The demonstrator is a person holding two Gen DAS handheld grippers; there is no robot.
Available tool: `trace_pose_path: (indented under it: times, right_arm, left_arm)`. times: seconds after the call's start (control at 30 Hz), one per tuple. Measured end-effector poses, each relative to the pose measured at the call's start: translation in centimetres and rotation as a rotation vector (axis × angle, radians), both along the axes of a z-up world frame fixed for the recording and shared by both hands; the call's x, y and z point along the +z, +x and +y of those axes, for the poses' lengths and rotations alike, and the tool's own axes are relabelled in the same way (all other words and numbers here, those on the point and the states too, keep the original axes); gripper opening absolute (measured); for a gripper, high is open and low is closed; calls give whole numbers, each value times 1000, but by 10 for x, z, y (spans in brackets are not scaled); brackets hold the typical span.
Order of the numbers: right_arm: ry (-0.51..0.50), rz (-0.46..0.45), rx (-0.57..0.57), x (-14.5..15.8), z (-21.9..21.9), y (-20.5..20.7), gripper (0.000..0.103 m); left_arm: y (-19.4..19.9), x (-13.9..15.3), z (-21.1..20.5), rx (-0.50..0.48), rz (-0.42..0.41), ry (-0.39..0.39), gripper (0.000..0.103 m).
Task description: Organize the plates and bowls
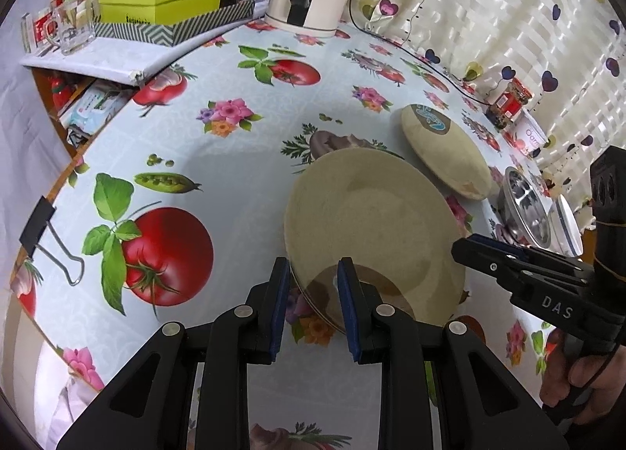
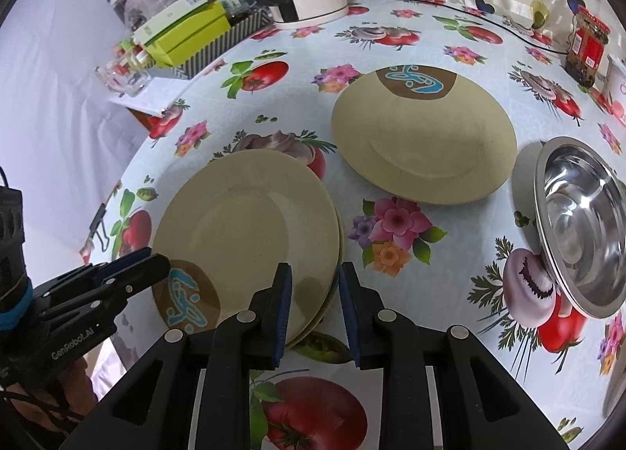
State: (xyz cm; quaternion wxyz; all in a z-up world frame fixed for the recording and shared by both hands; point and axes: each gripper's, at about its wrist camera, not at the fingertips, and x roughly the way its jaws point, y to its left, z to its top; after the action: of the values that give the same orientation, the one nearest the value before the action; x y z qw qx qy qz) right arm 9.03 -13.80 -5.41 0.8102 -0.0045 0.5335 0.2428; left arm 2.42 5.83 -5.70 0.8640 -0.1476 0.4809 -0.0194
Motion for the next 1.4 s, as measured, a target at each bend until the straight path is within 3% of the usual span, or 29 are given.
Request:
trace_pose_path:
  times: [0.3, 0.77, 1.4]
  right_arm:
    - [52, -42, -6, 21, -14, -20, 32]
    - [136, -129, -31, 55, -46, -64, 44]
    - [94, -102, -72, 62, -67, -49, 48]
  left_arm:
    - [-13, 26, -9, -12, -51, 8, 26]
    - [-19, 60, -48, -128, -116, -2, 26]
    - [18, 64, -64, -169, -114, -48, 26]
